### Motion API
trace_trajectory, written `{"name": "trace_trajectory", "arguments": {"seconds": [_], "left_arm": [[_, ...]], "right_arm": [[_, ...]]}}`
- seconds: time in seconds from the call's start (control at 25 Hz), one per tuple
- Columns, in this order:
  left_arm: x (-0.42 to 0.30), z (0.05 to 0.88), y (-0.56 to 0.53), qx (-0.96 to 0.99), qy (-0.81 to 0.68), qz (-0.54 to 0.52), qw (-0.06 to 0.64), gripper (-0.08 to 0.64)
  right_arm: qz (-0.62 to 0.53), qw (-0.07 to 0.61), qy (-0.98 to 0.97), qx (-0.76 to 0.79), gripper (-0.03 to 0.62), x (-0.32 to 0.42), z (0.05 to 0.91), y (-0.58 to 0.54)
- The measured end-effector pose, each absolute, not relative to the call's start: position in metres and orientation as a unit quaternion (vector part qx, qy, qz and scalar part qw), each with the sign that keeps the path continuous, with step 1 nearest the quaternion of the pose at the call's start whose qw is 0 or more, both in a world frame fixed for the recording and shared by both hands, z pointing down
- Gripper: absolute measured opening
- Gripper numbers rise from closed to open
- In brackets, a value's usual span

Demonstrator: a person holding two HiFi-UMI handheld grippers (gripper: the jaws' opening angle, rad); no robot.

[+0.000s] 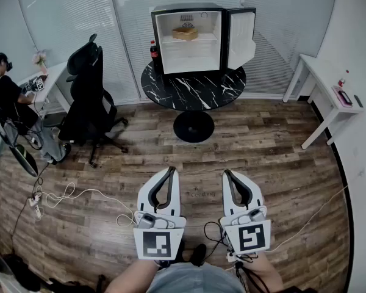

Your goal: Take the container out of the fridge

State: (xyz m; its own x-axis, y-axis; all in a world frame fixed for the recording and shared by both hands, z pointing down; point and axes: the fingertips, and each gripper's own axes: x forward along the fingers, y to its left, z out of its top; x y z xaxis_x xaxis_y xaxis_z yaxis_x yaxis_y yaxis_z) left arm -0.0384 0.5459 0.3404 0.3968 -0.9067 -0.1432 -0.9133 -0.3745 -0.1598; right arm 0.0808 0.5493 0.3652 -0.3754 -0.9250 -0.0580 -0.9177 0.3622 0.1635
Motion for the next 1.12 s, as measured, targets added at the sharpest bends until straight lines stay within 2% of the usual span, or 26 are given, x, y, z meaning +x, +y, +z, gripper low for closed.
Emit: {"name": "trace_trajectory", "arguments": {"seconds": [0.72,1.12], "left_arm": [[-0.036,0.340,0.535,-0.819,0.565,0.021,0.101,0.015],[-0.040,0.359,0.456,-0.818,0.569,0.014,0.085,0.016]], "right_arm": [[-0.062,0.036,-0.831,0.552,0.015,0.098,0.372,0.540],[-0.049,0.051,-0.824,0.562,0.015,0.108,0.387,0.461]]}}
